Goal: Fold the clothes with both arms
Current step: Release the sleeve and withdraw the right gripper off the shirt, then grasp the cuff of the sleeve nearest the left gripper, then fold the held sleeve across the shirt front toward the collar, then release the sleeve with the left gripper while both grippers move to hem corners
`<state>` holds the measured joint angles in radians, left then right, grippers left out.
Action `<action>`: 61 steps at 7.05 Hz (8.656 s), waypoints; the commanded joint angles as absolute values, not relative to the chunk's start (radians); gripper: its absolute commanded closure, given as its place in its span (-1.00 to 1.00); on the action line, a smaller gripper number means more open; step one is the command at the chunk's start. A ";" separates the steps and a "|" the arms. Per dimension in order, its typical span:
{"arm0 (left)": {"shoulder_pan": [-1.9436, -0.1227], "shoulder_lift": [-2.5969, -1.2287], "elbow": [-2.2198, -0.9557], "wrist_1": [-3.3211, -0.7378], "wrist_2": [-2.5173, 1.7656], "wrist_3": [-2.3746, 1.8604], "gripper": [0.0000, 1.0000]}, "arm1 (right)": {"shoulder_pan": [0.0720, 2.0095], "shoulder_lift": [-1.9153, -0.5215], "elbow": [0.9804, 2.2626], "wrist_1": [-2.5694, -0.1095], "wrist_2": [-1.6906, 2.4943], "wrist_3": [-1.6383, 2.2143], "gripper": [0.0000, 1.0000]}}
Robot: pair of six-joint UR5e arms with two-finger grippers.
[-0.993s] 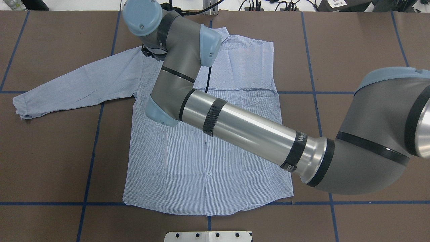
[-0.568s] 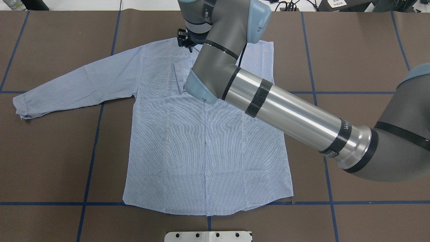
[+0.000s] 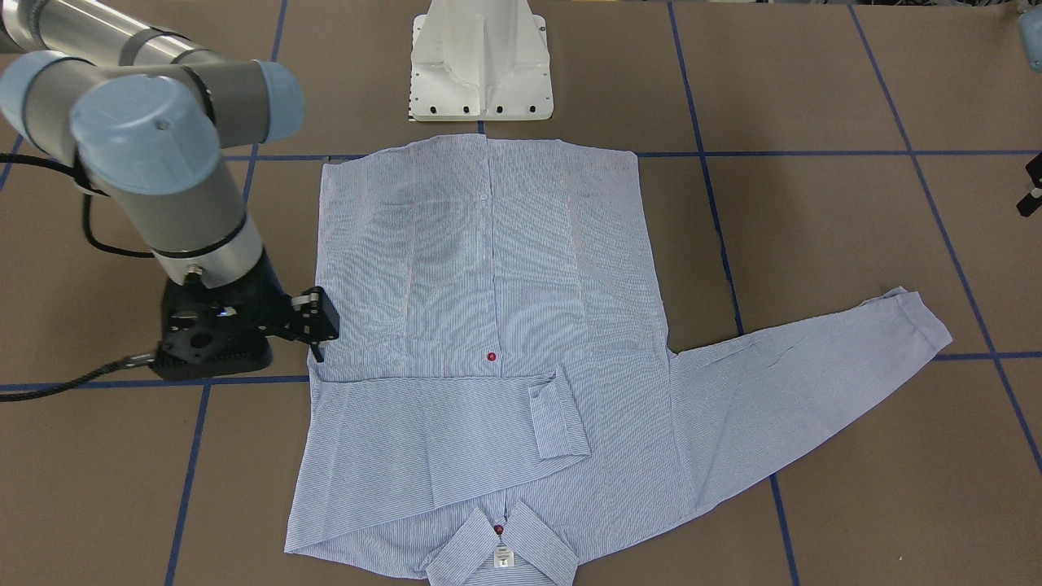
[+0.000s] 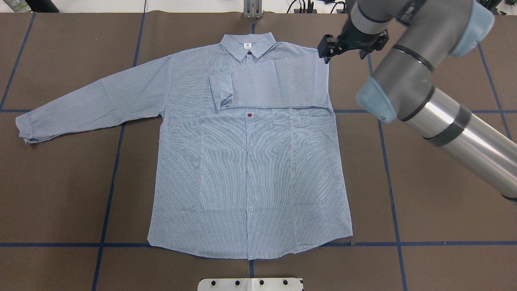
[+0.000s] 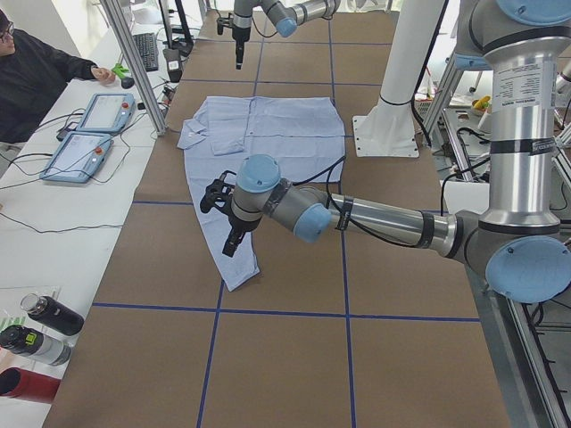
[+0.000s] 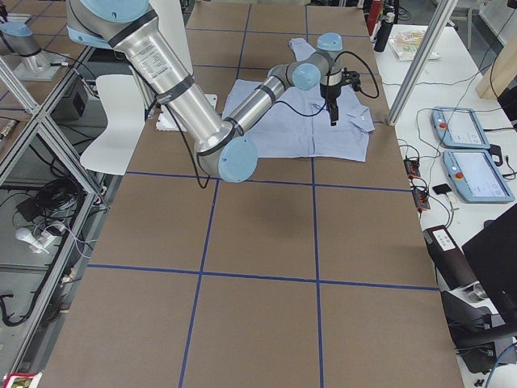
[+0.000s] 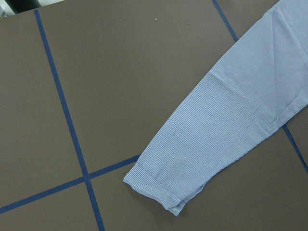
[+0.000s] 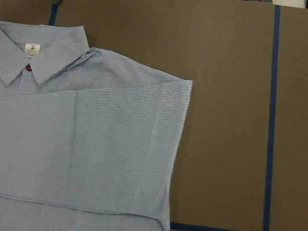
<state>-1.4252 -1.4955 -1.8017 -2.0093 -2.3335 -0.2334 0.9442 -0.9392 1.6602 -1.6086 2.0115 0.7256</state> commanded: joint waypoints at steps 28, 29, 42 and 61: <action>-1.008 -1.512 -1.578 -2.594 -2.020 -0.999 1.00 | 1.266 -1.522 1.960 -1.523 2.264 0.252 -1.00; -1.009 -1.566 -1.689 -2.412 -2.019 -0.999 1.00 | 1.266 -1.522 1.960 -1.523 2.264 0.252 -1.00; -0.612 -2.692 -1.201 -1.767 -1.888 -1.499 1.00 | 1.264 -1.506 1.948 -1.526 2.273 0.275 -1.00; -0.230 -1.756 -2.191 -1.722 -1.660 -1.459 -1.00 | 0.057 -1.833 2.393 -1.253 1.379 1.650 -1.00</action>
<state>-0.2471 -1.8344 -2.1941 -1.6534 -1.6792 -1.4523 0.0954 -1.8096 2.3959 -1.2853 1.4074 1.6299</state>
